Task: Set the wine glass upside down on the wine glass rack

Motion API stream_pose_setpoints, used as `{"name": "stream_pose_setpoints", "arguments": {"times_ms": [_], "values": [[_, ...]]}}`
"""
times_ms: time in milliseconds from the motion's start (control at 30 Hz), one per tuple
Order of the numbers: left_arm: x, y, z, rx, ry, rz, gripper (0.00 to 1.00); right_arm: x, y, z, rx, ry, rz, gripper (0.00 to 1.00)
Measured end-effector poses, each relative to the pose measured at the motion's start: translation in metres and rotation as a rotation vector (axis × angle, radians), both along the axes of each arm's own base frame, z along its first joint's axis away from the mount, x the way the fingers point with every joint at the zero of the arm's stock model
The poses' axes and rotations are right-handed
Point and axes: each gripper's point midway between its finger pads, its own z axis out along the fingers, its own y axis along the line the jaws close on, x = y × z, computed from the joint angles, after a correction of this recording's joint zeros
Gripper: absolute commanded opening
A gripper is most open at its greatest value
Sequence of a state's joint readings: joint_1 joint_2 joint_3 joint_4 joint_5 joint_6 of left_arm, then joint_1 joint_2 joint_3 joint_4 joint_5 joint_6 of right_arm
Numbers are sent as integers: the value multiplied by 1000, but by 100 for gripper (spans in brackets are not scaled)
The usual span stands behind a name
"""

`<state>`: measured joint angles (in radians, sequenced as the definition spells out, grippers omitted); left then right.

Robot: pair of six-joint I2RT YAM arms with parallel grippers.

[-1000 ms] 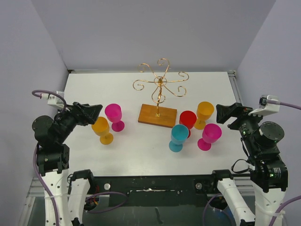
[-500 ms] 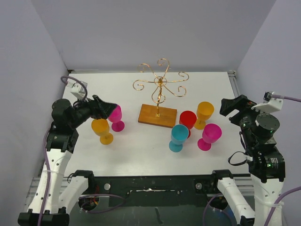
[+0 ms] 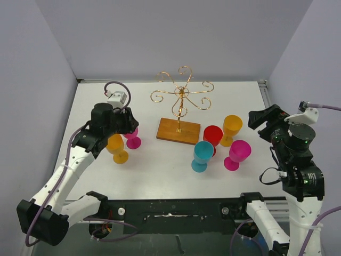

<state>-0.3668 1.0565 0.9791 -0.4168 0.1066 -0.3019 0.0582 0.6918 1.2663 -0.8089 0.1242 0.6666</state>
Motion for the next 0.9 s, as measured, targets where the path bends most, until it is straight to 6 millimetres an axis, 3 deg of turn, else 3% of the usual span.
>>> {"name": "stream_pose_setpoints", "arguments": {"times_ms": [333, 567, 667, 900], "values": [[12, 4, -27, 53, 75, 38, 37, 25, 3, -22, -51, 6, 35, 76], [15, 6, -47, 92, 140, 54, 30, 35, 3, -22, -71, -109, 38, 78], [17, 6, -55, 108, 170, 53, 22, 37, 3, -13, -76, -159, 37, 78], [23, 4, -58, 153, 184, 44, 19, 44, 6, -9, -76, -181, 52, 80]]}}
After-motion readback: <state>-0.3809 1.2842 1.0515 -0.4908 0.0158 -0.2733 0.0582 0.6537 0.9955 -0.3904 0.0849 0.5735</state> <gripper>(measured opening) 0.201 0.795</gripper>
